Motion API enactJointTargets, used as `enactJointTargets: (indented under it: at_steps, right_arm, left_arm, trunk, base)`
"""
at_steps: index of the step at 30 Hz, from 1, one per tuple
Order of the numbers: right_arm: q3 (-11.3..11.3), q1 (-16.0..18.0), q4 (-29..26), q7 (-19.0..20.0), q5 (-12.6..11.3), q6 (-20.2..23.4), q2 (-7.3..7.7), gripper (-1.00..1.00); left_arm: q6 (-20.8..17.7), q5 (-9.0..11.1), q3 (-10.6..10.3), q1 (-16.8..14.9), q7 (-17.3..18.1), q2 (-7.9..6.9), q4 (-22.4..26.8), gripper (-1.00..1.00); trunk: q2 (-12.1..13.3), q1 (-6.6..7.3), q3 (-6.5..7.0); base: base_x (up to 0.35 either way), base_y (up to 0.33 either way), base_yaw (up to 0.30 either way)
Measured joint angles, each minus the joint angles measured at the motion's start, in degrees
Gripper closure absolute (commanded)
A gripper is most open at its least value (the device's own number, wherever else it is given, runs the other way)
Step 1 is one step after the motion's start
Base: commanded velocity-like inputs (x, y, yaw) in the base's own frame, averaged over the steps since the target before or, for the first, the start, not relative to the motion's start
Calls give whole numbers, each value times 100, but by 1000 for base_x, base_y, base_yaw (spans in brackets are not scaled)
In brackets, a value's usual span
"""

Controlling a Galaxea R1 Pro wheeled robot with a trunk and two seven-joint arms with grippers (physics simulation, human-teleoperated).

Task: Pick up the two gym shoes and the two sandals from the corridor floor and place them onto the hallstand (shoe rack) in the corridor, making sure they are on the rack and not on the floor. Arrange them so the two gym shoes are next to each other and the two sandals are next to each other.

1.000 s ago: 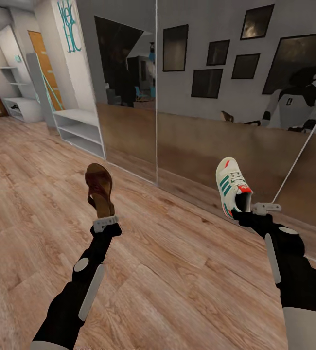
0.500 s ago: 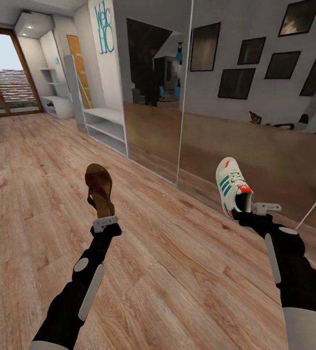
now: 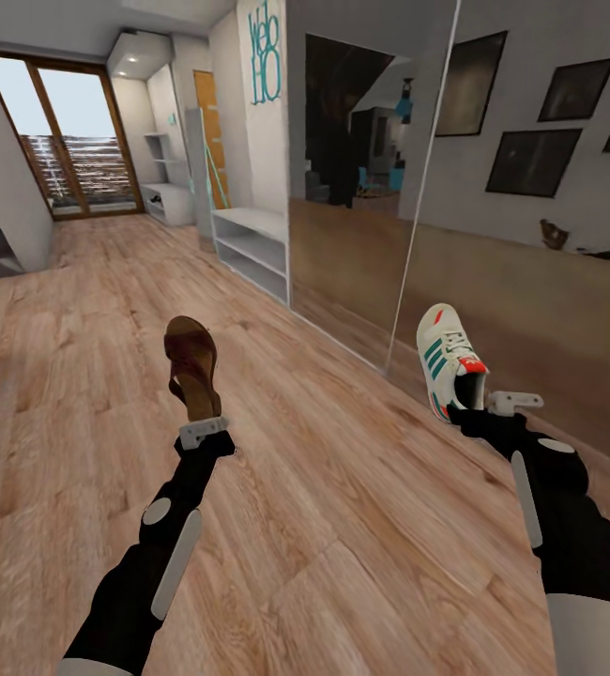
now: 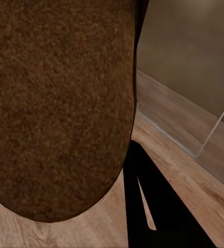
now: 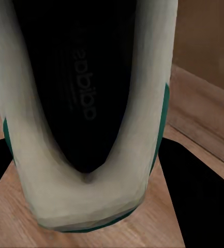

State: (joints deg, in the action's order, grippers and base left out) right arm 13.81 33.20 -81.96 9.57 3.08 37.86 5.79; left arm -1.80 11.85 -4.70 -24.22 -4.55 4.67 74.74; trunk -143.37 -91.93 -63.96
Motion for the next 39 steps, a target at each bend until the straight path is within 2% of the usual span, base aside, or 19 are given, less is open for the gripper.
enactJointTargets:
  at_steps: [5,11,39]
  right_arm:
    - [0,0,-2,0,0,0,0,100]
    - [0,0,-3,0,0,0,0,100]
    - [0,0,1,0,0,0,0,100]
  left_arm:
    - [-13,0,1,0,0,0,0,100]
    - [-353,-3,1,0,1,0,-2,100]
    - [-377,-4,-1,0,5,0,-2,100]
  trunk:
    - [0,0,0]
    - [0,0,0]
    - [0,0,0]
  base:
    - [345,0,300]
    - [345,0,300]
    - [345,0,300]
